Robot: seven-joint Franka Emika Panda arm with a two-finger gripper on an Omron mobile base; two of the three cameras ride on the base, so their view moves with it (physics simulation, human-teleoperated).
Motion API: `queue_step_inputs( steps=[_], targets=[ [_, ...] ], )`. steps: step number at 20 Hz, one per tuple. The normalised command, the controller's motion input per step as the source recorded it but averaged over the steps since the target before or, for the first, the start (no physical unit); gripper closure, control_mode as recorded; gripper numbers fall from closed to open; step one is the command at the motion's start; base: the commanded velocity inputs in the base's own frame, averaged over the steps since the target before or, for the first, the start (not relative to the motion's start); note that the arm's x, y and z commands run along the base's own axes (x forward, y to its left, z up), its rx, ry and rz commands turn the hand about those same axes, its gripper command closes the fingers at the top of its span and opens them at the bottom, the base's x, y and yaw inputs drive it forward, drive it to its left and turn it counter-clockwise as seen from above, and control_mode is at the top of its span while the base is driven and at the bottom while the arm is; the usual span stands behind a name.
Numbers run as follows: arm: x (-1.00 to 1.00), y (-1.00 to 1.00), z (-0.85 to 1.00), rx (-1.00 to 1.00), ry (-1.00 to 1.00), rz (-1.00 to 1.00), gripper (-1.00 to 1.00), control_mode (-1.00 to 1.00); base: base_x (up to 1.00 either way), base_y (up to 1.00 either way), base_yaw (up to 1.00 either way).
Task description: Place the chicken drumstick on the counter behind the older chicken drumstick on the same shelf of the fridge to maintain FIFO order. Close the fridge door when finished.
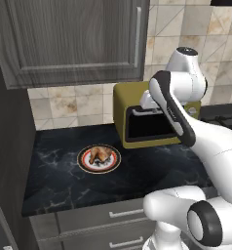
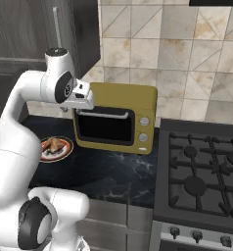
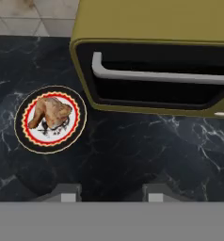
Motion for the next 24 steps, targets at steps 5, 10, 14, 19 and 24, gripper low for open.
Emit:
queue_step_inputs(
  steps=[5,10,14,19,24],
  targets=[
    [0.0,0.45,-0.55,-0.03,0.07,-0.11,-1.0,-1.0,0.0,0.0,0.0],
    [0.0,1.0,-0.81,-0.07,0.08,-0.15,-1.0,-1.0,0.0,0.0,0.0],
    [0.13,1.0,-0.63,-0.12,0.16,-0.08,-1.0,-1.0,0.0,0.0,0.0],
    [0.08,0.45,-0.33,-0.05,0.13,-0.02,-1.0,-1.0,0.0,0.0,0.0],
    [0.08,0.25,-0.16,-0.03,0.0,-0.05,-1.0,-1.0,0.0,0.0,0.0]
  ],
)
